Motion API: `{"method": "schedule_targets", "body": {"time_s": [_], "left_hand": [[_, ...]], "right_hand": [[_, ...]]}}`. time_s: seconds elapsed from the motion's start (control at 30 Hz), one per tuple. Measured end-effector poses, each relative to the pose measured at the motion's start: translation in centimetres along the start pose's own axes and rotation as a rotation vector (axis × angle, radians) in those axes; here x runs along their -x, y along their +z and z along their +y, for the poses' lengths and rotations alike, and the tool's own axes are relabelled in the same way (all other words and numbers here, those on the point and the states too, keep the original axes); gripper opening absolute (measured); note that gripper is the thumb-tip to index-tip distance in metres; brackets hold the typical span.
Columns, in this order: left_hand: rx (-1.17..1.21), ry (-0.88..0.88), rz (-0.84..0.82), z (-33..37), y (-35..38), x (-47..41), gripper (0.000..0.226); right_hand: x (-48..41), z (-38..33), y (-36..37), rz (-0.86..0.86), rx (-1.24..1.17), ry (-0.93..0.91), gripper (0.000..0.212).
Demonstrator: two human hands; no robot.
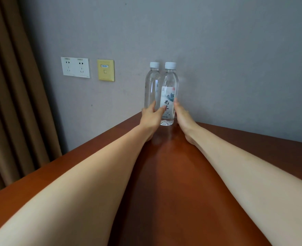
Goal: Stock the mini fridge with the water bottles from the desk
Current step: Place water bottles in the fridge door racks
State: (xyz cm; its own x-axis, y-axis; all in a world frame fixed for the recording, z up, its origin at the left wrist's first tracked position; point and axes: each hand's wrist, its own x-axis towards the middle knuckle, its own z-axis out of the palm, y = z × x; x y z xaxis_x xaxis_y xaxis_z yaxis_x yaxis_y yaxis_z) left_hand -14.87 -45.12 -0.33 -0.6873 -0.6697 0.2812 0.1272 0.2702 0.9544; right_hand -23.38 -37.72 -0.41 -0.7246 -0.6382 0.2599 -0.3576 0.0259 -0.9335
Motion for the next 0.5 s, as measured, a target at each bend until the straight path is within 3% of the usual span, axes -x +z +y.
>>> {"method": "schedule_targets", "body": {"time_s": [0.13, 0.5], "left_hand": [[0.001, -0.002, 0.003, 0.2, -0.1, 0.4, 0.052], [0.078, -0.001, 0.083, 0.7, -0.3, 2.1, 0.034]], "right_hand": [[0.5, 0.0, -0.2, 0.04, -0.098, 0.042, 0.051], [2.5, -1.4, -0.2, -0.069, -0.033, 0.008, 0.056]]}}
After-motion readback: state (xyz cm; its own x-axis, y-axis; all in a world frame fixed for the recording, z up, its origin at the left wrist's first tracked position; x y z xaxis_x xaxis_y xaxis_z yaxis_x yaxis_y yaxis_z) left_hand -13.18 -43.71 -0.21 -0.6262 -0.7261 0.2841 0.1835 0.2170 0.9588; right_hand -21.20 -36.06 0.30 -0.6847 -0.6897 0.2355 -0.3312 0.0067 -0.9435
